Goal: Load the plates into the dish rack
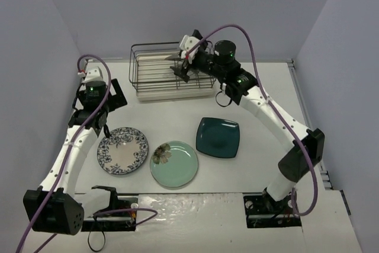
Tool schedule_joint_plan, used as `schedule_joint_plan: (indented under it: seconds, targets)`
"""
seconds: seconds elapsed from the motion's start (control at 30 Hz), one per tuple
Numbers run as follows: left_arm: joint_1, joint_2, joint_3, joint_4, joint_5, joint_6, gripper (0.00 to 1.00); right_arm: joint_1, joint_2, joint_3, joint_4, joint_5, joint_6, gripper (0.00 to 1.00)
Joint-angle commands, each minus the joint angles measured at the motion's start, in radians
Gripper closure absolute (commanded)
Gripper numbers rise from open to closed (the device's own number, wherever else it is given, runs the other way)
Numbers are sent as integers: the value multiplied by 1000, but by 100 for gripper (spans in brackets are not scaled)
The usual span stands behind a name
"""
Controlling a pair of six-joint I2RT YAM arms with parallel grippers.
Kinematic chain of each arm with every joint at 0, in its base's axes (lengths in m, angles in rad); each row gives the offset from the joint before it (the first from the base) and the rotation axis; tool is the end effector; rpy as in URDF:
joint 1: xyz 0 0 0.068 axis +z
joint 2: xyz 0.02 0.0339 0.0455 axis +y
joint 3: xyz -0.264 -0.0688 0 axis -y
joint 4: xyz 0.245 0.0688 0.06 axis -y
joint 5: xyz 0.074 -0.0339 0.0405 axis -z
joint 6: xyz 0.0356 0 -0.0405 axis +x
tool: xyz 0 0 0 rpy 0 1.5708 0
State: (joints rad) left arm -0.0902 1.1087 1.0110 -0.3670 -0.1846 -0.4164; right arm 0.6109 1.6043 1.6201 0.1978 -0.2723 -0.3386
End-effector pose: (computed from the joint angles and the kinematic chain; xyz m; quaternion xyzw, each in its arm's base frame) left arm 0.2490 -0.0160 0.3368 -0.1854 0.8282 -0.0551 0.5260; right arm 0.3047 0.2251 0.4642 -0.3783 0.5048 0.1891 0.7525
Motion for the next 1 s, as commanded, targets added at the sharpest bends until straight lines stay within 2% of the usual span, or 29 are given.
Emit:
schedule_joint_plan:
  seconds: [0.0,0.07,0.13,0.23,0.33,0.5,0.6,0.7,0.8,0.97]
  targets:
    - [2,-38,-19,42,42,-8,3,-122,-133,-133,-46,360,709,0]
    - [0,-45,-34,53,53,-18,3,-187,-179,-232,-82,289,842,0]
    - [-2,-39,-38,59,74,-21,3,-220,-244,-375,-130,331,905,0]
    - [-6,-28,-32,56,81,-21,3,-247,-341,-444,-202,447,909,0]
    - [-13,-4,-30,63,92,-22,3,-281,-499,-529,-370,565,940,0]
    - [-17,6,-31,71,104,-25,3,-301,-716,-673,-537,598,997,0]
    - [-20,7,-35,72,108,-25,3,-310,-746,-722,-652,535,1015,0]
    - [-25,8,-34,72,106,-25,3,-318,-739,-787,-689,460,1026,0]
    - [-26,8,-32,66,94,-22,3,-336,-723,-920,-616,332,1030,0]
    - [-27,10,-35,68,96,-21,3,-422,-674,-1029,-410,102,1002,0]
